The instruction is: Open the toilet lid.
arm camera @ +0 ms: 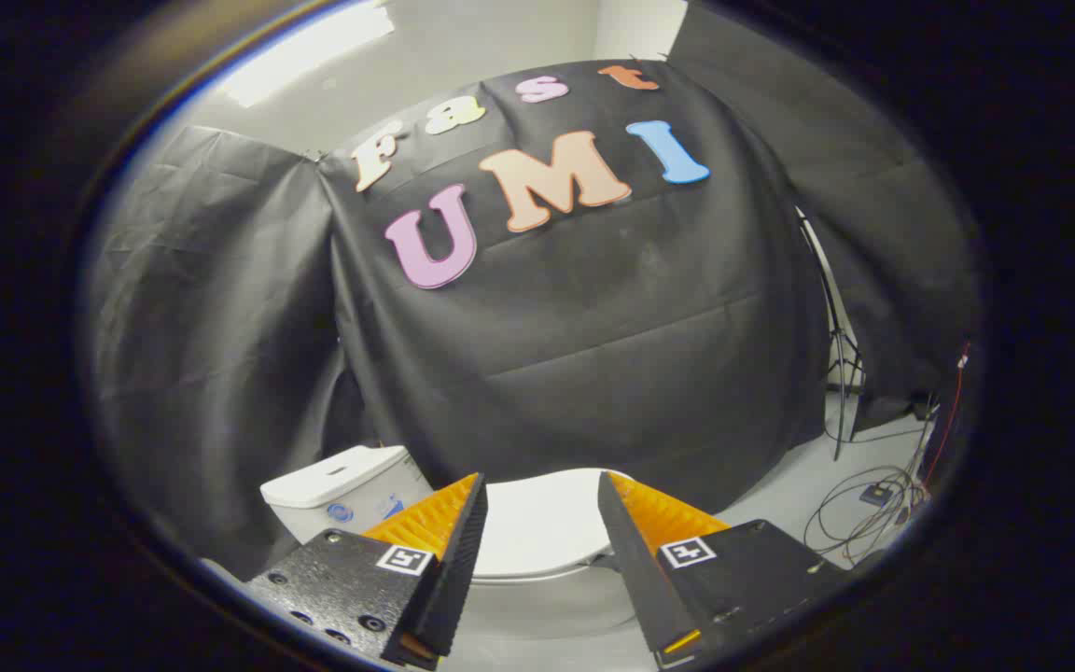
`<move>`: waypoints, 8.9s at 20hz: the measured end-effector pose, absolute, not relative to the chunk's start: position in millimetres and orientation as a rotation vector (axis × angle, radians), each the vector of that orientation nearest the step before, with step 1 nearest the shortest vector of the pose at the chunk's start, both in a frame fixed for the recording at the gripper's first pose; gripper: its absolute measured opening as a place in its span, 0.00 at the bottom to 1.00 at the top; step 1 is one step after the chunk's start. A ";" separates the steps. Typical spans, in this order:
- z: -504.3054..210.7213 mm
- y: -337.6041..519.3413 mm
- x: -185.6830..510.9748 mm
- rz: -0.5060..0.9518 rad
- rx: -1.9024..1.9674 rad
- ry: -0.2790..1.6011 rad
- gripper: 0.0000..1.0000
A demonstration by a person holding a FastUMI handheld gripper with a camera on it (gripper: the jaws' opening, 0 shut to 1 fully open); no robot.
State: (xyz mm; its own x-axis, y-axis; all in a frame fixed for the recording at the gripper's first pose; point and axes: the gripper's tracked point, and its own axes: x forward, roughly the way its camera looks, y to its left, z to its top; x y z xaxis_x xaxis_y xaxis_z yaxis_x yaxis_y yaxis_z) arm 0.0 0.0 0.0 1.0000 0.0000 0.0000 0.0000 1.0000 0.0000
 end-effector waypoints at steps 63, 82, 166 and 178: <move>-24.6 -23.5 147.9 -0.150 0.806 -0.074 0.04; 88.3 165.8 177.5 0.031 0.230 -0.032 0.10; 169.2 254.1 131.2 0.142 -0.267 -0.164 0.28; 150.8 101.2 74.5 -0.075 -0.268 -0.088 0.28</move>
State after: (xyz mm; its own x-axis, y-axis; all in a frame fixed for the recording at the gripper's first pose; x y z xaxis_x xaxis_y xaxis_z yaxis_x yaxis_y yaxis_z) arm 74.5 101.2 150.8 0.9934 -0.0626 0.0964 0.0860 0.9615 -0.2609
